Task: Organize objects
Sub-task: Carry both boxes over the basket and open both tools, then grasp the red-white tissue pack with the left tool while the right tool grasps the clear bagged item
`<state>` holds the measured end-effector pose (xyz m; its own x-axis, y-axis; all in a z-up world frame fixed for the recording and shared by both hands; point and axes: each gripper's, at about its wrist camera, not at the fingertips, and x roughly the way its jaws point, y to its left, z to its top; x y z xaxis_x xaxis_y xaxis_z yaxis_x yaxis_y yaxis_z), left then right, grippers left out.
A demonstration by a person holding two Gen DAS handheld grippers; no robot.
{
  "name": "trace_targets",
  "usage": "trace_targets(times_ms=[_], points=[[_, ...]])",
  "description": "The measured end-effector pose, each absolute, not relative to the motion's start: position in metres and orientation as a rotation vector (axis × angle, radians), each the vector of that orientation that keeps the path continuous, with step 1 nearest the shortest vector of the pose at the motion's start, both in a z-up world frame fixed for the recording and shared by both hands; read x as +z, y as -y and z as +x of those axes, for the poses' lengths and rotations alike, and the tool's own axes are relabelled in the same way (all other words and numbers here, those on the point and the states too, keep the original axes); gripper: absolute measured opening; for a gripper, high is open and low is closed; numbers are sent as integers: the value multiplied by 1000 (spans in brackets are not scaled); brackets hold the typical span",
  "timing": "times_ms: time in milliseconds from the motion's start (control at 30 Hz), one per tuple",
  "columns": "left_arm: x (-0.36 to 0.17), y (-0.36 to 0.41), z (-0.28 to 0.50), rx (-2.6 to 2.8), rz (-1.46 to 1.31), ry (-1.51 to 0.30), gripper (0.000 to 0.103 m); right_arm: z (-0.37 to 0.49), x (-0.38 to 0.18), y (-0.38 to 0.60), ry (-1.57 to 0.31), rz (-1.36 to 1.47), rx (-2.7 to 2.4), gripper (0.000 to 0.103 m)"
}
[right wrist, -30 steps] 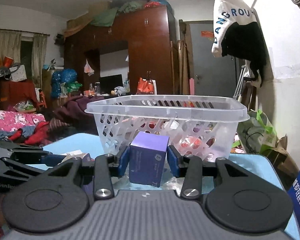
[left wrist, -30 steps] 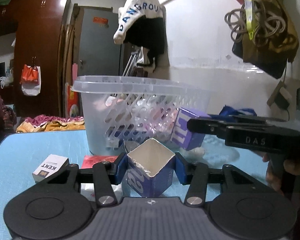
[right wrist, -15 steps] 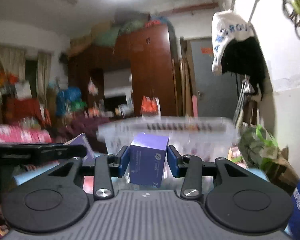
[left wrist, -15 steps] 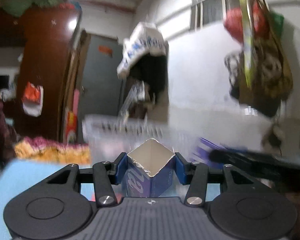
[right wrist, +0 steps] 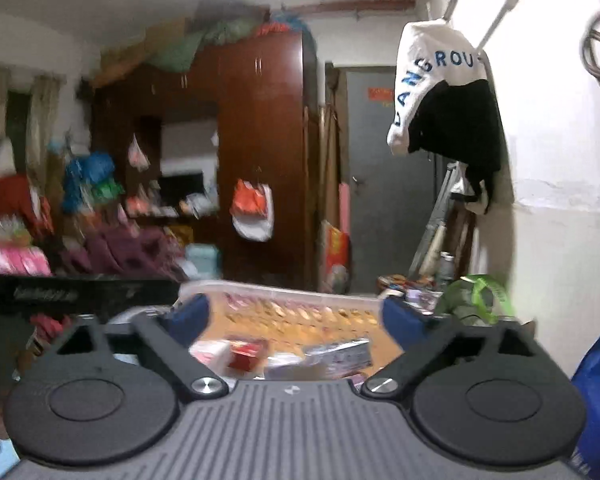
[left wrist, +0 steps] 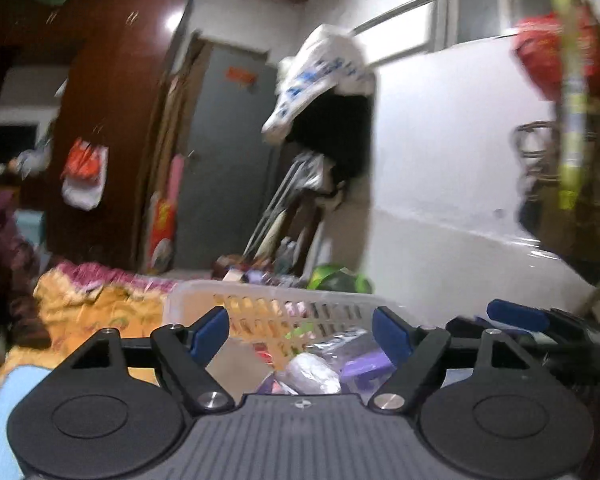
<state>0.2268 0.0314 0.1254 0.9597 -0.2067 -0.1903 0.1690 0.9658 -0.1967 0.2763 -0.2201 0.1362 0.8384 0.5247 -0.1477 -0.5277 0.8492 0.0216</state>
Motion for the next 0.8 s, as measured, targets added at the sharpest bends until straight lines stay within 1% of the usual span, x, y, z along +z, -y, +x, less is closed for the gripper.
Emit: trace_targets(times_ms=[33,100,167,200,267,333,400,567,600,633,667,700,733,767,800], points=[[123,-33,211,-191,-157,-196,87,268,135,228,-153,5,578,103],[111,-37,185,-157,-111,-202,91,250,124,239,-167,7,602,103],[92,-37,167,-95,-43,-261,92,243,109,239,-197,-50,597,103],[82,-37,165,-73,-26,-307,92,246,100,236,-241,-85,581,103],[61,-38,169,-58,-3,-408,92,266,78,225,-384,-126,546,103],[46,-38,173,-66,-3,-459,91,285,56,217,-517,-136,534,103],[35,-34,177,-72,1,-493,91,293,43,215,-559,-111,551,103],[24,-30,181,-53,19,-556,90,297,31,210,-596,-115,522,103],[25,-28,184,-44,19,-558,90,298,29,209,-596,-122,517,101],[24,-28,185,-34,27,-573,85,298,27,208,-602,-127,516,99],[22,-25,189,-21,45,-599,79,298,25,209,-612,-125,517,91],[20,-24,189,-14,58,-618,67,298,24,209,-620,-120,519,85],[20,-24,190,-24,57,-631,61,298,24,209,-627,-119,524,84],[20,-24,190,-30,54,-630,59,298,23,211,-632,-121,529,81],[18,-25,188,-26,52,-629,58,298,23,212,-634,-122,537,73]])
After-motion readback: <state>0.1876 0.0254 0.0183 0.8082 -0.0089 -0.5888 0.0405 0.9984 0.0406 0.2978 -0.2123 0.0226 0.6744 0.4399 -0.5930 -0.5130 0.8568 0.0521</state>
